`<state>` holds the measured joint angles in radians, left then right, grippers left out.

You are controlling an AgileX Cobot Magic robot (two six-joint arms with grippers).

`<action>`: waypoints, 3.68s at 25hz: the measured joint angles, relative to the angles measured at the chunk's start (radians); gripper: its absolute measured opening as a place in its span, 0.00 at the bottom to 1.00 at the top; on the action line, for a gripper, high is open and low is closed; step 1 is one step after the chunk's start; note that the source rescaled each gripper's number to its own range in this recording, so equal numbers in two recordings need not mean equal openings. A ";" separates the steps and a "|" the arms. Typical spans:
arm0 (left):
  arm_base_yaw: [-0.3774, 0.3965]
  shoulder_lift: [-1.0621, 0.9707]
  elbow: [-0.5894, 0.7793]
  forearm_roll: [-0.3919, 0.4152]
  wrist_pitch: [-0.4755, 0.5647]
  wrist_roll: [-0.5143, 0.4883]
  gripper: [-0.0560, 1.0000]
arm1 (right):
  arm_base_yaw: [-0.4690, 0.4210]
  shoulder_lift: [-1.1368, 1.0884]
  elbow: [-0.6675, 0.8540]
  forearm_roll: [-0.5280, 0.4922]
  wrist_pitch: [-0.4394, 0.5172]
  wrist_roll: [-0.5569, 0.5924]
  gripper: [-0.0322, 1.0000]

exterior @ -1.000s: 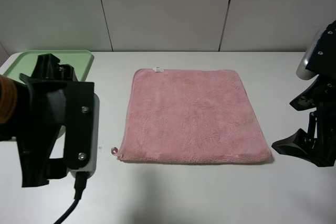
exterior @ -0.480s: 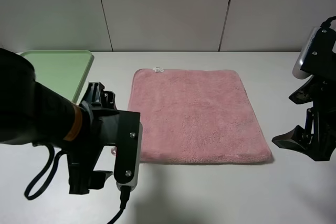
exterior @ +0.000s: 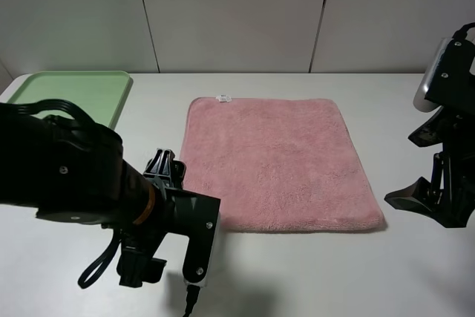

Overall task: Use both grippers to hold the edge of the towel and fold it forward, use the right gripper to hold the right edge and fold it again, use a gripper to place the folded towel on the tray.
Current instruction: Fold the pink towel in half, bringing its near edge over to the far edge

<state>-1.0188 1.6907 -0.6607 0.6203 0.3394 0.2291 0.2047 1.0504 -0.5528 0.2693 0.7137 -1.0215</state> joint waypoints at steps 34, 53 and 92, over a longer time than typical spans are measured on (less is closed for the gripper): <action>0.000 0.117 -0.036 0.246 -0.033 -0.196 0.97 | 0.000 0.236 0.030 -0.006 -0.155 -0.060 1.00; 0.000 0.117 -0.036 0.269 -0.033 -0.196 0.96 | 0.000 0.520 0.029 0.032 -0.275 -0.112 1.00; 0.000 0.117 -0.036 0.269 -0.110 -0.217 0.92 | 0.000 0.680 0.025 0.063 -0.362 -0.117 1.00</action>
<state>-1.0188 1.8074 -0.6971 0.8889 0.2290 0.0119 0.2047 1.7308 -0.5276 0.3323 0.3515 -1.1380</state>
